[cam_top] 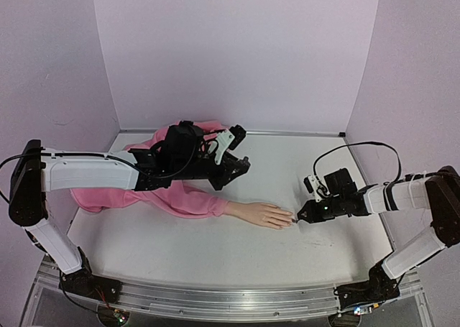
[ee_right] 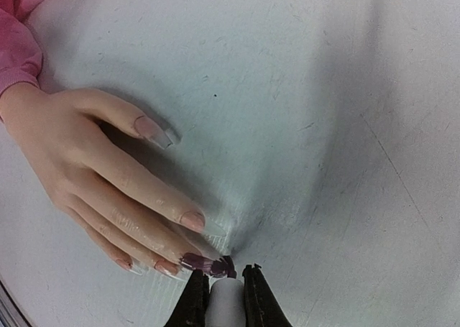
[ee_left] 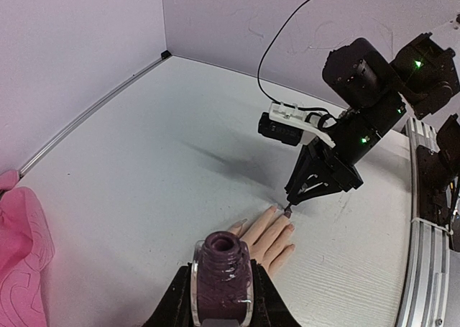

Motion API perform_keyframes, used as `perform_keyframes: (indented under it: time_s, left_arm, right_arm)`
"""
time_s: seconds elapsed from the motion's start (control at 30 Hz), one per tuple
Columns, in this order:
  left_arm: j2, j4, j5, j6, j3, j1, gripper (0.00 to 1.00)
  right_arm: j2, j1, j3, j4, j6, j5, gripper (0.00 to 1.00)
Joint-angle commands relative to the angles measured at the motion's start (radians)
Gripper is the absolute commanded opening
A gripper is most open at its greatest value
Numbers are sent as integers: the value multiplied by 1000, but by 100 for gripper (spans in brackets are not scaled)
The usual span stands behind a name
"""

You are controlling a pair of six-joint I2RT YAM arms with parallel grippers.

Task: Paint the nails

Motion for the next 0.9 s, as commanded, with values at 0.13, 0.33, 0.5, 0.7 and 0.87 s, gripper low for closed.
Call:
perform_keyframes:
  time_s: [0.13, 0.33, 0.5, 0.7, 0.87]
  left_arm:
    - [-48, 64, -19, 0, 2, 4, 0]
    - [-50, 63, -19, -1, -1, 5, 0]
    - [-54, 64, -19, -1, -4, 4, 0]
    - [-52, 64, -16, -7, -4, 4, 0]
    - [-51, 65, -11, -8, 0, 4, 0]
  right_arm:
    - [-12, 6, 21, -21, 8, 21, 0]
    - [-38, 6, 12, -19, 8, 21, 0]
    - [-72, 6, -7, -12, 8, -17, 0]
    - [-93, 6, -23, -6, 14, -41, 0]
    - [-80, 6, -23, 18, 1, -67, 0]
